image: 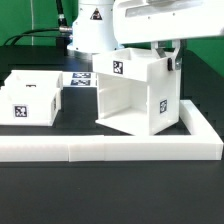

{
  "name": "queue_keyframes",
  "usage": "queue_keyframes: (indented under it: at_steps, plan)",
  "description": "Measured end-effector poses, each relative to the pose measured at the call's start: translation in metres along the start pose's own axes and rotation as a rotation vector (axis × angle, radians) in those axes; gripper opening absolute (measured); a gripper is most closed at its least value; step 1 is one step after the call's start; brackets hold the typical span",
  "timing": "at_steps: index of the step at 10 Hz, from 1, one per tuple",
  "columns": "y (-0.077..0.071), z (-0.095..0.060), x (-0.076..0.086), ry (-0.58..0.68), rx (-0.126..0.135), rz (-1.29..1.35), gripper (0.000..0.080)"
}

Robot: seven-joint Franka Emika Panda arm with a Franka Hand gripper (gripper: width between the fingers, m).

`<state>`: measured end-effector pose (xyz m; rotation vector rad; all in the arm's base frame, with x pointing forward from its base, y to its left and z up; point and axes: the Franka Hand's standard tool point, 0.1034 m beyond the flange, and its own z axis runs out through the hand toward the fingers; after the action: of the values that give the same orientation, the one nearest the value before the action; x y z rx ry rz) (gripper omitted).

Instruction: Assemble drawer

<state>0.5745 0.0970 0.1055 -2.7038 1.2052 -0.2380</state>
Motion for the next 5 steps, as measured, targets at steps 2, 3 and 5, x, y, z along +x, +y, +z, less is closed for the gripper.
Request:
queue_keyframes:
  at_steps: [2, 3, 5]
  plan:
    - [-0.0029, -0.0011, -0.0006, -0.002, 0.015, 0.091, 0.0044]
    - [-0.0041, -0.0017, -0.0012, -0.005, 0.021, 0.128, 0.0044]
    - [-0.0016, -0.0021, 0.0006, -0.021, 0.038, 0.371, 0.0044]
